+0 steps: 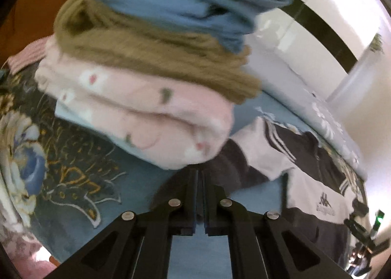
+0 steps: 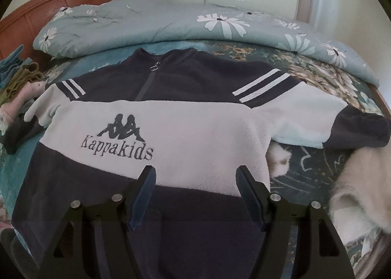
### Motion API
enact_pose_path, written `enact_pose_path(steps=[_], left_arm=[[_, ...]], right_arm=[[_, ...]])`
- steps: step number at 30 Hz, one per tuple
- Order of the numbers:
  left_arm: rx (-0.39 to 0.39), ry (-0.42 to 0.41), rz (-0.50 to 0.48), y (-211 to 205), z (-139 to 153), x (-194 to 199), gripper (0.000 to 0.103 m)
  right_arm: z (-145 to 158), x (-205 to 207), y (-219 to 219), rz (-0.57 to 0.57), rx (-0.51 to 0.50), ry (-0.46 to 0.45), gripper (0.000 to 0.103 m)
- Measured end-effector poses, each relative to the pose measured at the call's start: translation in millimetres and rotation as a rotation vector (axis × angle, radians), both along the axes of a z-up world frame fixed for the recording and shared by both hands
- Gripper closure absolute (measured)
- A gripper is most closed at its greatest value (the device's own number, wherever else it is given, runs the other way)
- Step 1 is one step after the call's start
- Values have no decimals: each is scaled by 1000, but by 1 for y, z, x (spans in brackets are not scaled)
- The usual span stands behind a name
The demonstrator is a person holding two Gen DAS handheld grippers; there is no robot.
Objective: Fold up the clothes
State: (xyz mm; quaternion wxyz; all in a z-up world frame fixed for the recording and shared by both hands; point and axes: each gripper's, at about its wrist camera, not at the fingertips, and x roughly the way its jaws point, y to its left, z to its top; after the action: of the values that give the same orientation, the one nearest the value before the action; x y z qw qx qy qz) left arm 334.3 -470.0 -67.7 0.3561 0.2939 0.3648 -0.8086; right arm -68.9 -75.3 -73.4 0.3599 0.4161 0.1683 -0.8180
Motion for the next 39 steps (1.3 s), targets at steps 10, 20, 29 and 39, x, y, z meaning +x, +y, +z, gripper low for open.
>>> enact_pose_path(steps=[10,20,29,39], left_arm=[[-56,-32,-54,38,-12,-9,98],[-45,-12,-157,73,-7,-79,79],[3,-27,-275,121,-20,-126,73],[23,-103,-381,165,-42,-164,71]], right_arm=[[24,-44,106,-262,-79,42,34],[25,-144,245,-706,-411,-105,34],[1,-250,276,-949,-464,-214,34],[2,-281,278,-967,-503,-233,73]])
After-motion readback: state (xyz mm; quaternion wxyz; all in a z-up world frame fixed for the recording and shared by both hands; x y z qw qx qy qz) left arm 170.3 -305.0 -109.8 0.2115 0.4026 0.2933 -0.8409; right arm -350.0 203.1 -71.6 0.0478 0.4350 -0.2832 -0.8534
